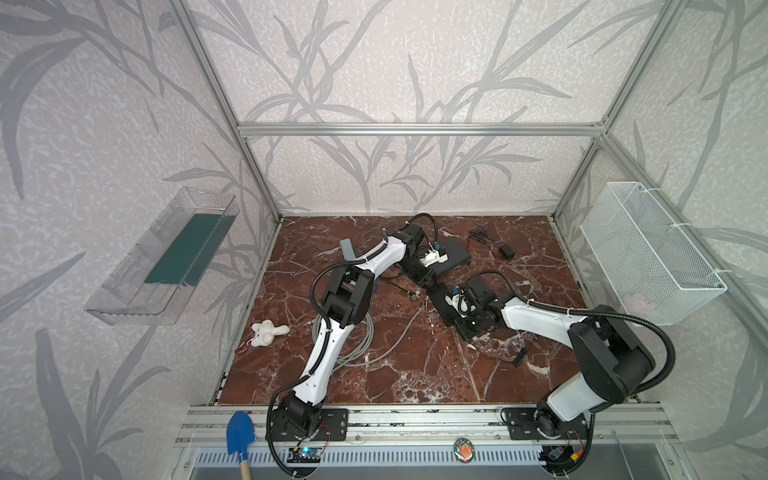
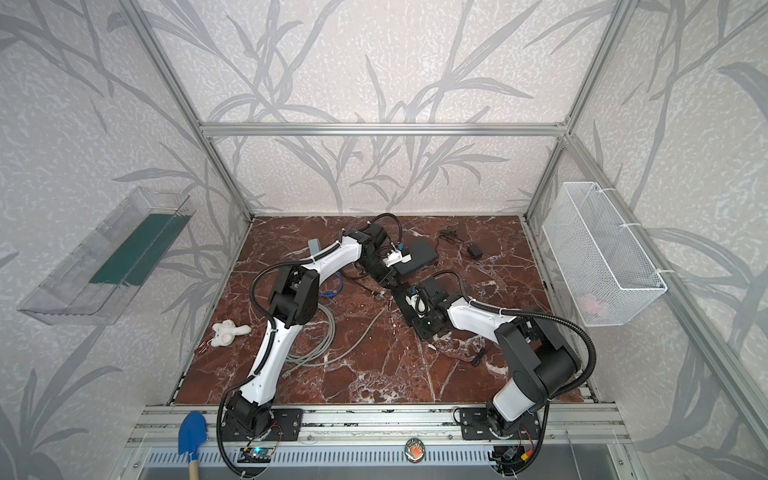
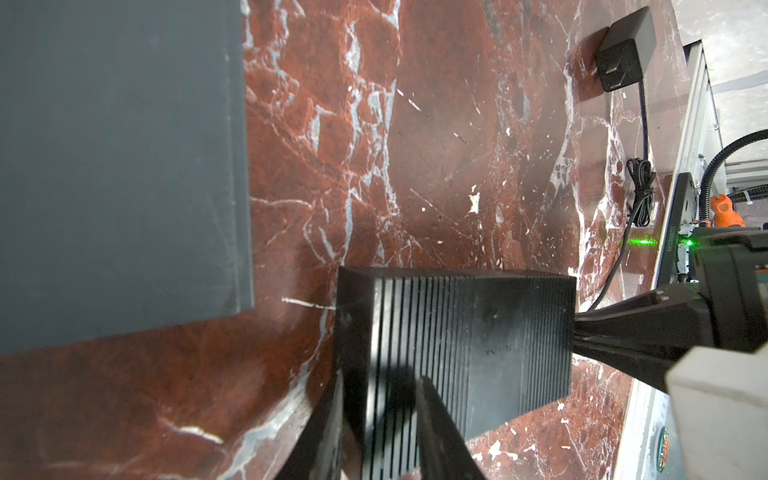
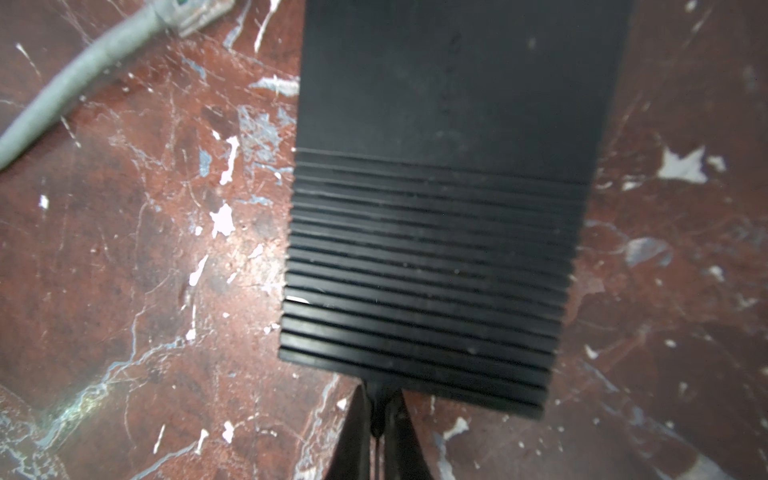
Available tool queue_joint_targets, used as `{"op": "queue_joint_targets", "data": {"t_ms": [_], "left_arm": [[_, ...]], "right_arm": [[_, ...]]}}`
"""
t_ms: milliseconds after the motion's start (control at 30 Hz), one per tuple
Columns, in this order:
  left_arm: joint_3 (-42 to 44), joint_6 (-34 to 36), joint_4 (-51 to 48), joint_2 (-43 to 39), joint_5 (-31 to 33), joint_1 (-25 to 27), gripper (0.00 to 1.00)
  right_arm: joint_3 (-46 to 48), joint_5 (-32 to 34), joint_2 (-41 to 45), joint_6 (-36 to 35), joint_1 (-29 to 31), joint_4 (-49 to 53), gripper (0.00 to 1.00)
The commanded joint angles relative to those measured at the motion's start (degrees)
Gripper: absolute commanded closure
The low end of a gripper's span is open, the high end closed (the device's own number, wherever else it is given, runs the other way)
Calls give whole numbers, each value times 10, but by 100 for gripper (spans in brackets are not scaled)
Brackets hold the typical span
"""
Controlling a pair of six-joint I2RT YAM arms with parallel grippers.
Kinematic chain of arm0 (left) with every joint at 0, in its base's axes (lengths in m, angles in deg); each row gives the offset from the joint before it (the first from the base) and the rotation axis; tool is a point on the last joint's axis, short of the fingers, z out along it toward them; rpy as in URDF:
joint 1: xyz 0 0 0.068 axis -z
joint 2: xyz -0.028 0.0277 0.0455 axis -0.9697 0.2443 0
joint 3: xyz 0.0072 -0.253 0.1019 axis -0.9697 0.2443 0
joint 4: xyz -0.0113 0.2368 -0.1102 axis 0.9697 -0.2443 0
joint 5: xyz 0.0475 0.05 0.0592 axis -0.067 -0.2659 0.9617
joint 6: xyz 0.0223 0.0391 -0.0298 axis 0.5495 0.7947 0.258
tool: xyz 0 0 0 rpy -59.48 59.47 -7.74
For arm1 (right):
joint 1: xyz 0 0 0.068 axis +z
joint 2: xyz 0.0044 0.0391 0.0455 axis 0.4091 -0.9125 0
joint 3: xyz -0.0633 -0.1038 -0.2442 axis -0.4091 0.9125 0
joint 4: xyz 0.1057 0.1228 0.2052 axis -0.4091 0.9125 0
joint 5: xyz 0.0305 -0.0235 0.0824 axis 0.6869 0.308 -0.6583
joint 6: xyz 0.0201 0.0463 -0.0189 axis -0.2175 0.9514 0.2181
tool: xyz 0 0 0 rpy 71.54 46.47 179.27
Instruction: Insert the plug into the switch port
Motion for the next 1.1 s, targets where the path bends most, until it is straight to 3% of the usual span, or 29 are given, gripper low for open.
{"op": "queue_joint_targets", "data": {"t_ms": [0, 233, 467, 700, 833, 1067], "left_arm": [[79, 11, -187, 76, -84, 97, 71], [79, 4, -183, 73, -78, 97, 71], [91, -72, -127, 63, -8, 70, 70], [107, -207, -37, 39, 135, 27, 68], [105, -220, -28, 32, 151, 24, 66], [95, -252, -13, 28, 183, 22, 63]], "right_arm": [[-22, 37, -80, 6, -15, -332, 94], [-36, 11, -84, -25, -17, -323, 94], [-8, 11, -36, -27, -21, -273, 90], [32, -3, -3, 13, -23, -210, 79], [46, -8, 14, 25, -24, -193, 74], [25, -19, 82, 26, -25, -74, 59]]}}
